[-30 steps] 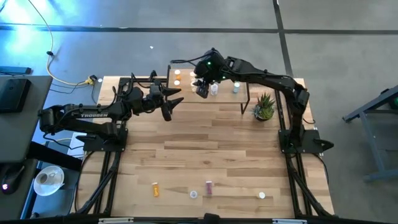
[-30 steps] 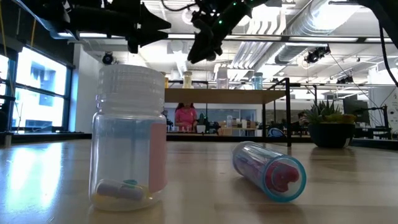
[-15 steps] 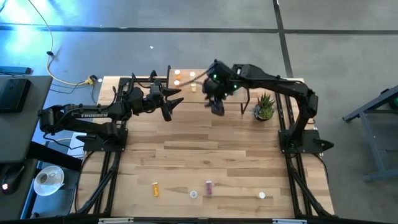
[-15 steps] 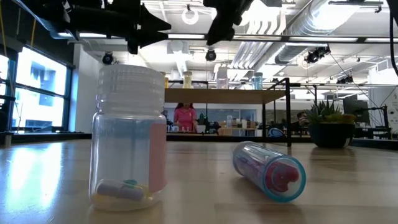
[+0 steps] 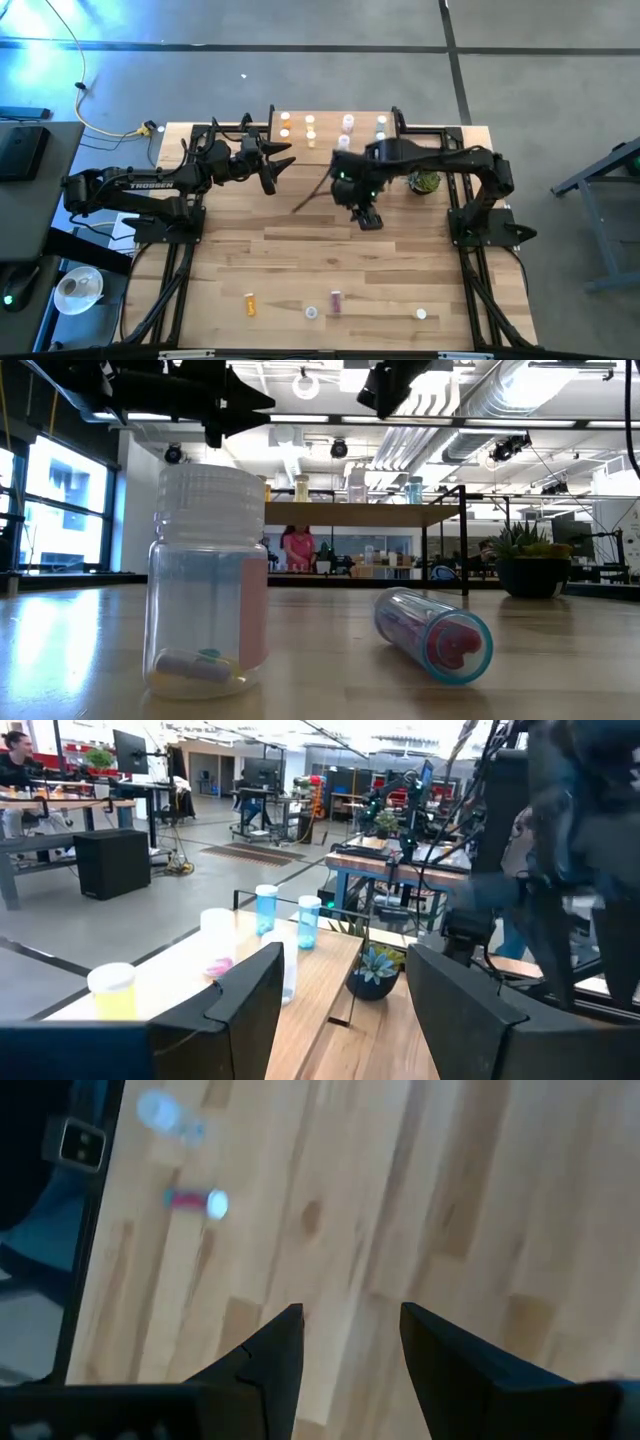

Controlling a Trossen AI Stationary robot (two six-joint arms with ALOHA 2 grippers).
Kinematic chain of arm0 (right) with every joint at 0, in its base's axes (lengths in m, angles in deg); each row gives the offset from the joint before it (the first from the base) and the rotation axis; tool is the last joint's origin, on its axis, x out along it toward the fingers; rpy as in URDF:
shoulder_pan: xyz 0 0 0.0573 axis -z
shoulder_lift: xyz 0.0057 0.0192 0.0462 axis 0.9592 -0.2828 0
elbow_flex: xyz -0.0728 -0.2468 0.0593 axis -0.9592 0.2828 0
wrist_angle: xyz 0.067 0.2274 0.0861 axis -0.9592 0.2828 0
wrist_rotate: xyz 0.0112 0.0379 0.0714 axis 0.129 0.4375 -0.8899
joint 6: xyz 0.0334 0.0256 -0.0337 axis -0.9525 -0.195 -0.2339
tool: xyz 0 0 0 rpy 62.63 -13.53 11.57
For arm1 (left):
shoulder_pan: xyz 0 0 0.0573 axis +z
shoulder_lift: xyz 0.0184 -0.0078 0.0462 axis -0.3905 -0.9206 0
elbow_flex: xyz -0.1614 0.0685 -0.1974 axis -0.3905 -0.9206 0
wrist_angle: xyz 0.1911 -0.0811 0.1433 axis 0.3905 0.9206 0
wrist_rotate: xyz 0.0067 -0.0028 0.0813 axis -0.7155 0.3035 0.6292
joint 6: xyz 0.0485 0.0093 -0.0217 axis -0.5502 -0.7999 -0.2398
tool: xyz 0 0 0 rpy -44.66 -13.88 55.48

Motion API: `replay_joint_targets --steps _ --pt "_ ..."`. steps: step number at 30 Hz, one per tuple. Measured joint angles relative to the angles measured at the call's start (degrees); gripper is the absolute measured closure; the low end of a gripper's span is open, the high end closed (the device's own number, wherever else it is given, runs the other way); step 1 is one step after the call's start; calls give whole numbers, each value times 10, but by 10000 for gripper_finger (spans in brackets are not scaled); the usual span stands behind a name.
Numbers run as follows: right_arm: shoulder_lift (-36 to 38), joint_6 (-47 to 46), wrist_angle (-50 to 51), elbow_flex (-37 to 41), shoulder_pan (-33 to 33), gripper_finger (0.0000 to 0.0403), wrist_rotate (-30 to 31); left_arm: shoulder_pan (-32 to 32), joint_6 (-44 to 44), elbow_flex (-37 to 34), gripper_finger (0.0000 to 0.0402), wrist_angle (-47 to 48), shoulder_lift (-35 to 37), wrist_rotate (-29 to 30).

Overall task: Pick and place medicine bottles onto shelf by color
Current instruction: Put the white pill bottle on the shelf aligned with the other white pill bottles

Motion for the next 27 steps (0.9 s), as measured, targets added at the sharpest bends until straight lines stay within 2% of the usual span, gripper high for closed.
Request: replay_joint_targets --steps 4,12,19,27 --pt "24 -24 -38 77 -20 245 2 0 0 0 200 1 0 0" --pt "116 -84 -217 262 -50 245 3 0 0 0 200 1 0 1" --pt "195 -129 -415 399 -76 245 4 0 0 0 200 1 0 0" --pt "208 -131 -667 505 -115 245 3 0 0 0 200 1 0 0"
